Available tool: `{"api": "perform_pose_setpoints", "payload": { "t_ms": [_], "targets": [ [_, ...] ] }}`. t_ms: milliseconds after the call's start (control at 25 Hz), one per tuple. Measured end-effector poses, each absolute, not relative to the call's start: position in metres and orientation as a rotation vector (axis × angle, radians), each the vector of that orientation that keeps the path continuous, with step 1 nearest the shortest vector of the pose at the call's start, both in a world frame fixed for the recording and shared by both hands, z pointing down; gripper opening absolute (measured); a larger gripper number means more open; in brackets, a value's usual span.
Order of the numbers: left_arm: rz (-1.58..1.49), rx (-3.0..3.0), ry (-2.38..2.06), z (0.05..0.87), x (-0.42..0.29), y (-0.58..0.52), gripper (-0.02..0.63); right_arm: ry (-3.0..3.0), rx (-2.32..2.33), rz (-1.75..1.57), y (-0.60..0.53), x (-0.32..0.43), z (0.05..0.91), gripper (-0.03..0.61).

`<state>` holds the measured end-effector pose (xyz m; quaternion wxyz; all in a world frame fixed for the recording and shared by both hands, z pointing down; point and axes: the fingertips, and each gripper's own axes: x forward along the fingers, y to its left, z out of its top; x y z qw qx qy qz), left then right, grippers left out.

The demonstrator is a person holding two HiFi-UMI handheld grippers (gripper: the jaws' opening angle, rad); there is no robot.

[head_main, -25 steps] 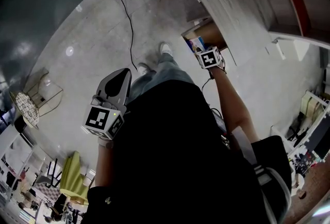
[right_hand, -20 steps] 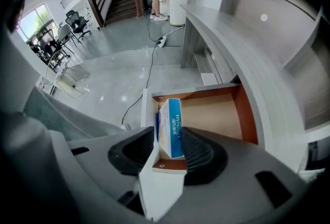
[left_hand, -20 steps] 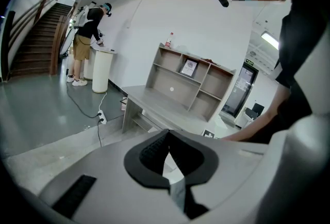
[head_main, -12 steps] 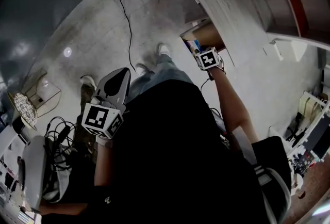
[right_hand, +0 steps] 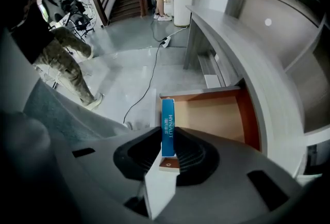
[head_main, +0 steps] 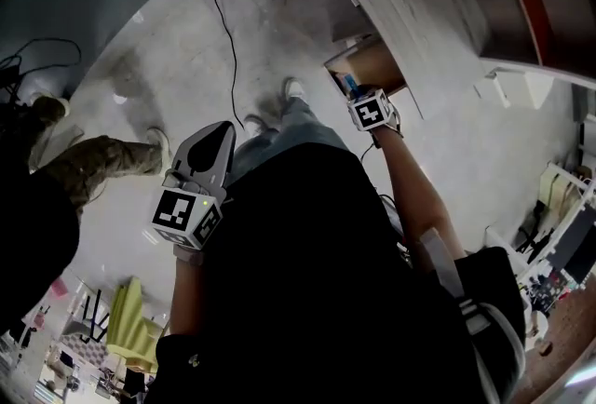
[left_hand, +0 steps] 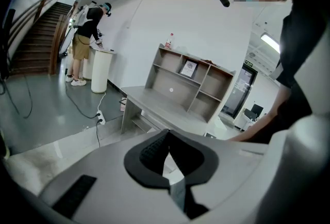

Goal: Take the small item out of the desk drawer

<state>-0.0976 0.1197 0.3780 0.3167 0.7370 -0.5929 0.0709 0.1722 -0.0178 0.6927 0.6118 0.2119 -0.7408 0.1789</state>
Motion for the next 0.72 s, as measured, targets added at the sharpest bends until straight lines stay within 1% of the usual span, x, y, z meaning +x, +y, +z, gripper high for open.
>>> {"api": "perform_pose_setpoints", "payload": {
  "t_ms": [400,720],
  "targets": [
    [0.228,1.992,-1.467,0.391,-0.087,0.114,0.009,-1.730,0.490,0.407,-0.004,0.162,0.691,0.066],
    [0.433,2.134,-1.199,0.447,-0.034,0.072,0.011,-1.754,0.525,0.435,-0.003,0.153,0.687,0.066]
  ]
}}
